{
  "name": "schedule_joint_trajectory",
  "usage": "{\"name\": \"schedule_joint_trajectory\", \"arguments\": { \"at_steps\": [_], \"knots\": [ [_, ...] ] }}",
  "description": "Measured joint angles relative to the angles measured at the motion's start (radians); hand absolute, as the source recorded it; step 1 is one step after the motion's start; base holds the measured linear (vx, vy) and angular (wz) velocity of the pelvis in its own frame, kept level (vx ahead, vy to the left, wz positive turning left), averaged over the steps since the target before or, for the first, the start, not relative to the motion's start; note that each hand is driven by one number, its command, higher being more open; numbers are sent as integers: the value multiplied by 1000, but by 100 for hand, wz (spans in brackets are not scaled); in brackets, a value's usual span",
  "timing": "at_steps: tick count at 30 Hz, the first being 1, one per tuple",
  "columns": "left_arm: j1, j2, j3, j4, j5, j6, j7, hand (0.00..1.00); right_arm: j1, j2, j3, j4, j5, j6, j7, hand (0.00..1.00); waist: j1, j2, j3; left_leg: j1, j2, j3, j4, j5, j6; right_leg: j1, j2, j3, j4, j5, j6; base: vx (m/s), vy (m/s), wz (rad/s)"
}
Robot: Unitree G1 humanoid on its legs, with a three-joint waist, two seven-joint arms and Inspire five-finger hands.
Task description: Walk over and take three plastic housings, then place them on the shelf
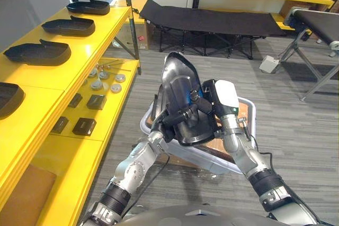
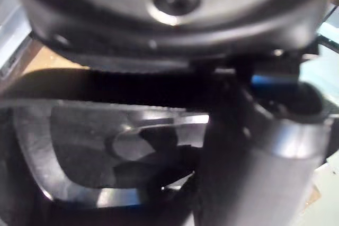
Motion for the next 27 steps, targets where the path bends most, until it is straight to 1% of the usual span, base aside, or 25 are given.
{"name": "schedule_joint_trajectory", "arguments": {
  "at_steps": [4,10,12,14,15,16,18,25,27],
  "knots": [
    [35,-3,9,-56,35,-27,-4,0,35,11,-11,-67,7,0,-14,0,-4,0,0,4,0,7,-1,-1,-1,-2,1,4,0,0,0,16,17,-7],
    [90,-38,38,-70,126,-106,-5,0,79,64,-21,-85,33,-1,-43,0,-2,0,0,13,0,18,-7,-3,-3,-3,2,7,0,0,-1,13,21,-4],
    [108,-62,60,-71,143,-145,28,0,96,81,-15,-96,66,-3,-48,0,-3,0,0,16,-1,21,-9,-4,-4,-3,2,9,0,0,-1,0,0,0],
    [113,-120,123,-84,153,-239,78,0,140,100,-10,-107,108,-2,-49,0,-1,-1,1,16,-1,21,-14,-4,-4,-5,3,9,0,-1,-2,0,0,0],
    [114,-128,128,-110,182,-261,96,0,153,126,1,-108,137,-3,-55,0,-1,1,2,16,-1,21,-15,-4,-4,-6,3,9,0,-1,-3,0,0,0],
    [115,-118,130,-111,192,-277,101,0,151,153,1,-109,145,-3,-54,0,-5,4,1,16,-1,22,-15,-4,-4,-6,3,10,0,-2,-3,0,0,0],
    [115,-120,130,-111,198,-291,103,0,151,157,1,-110,145,-3,-53,0,-5,2,2,16,-1,22,-15,-4,-4,-6,3,10,0,-2,-3,0,0,0],
    [115,-121,130,-112,196,-292,100,0,151,160,2,-112,147,-3,-56,0,-5,1,3,16,-2,22,-15,-5,-4,-9,3,12,0,-3,-4,0,0,0],
    [115,-121,130,-112,191,-292,86,0,151,160,3,-112,147,-3,-67,0,-6,1,3,16,-2,24,-15,-6,-4,-11,3,14,0,-3,-4,2,10,-2]
  ]
}}
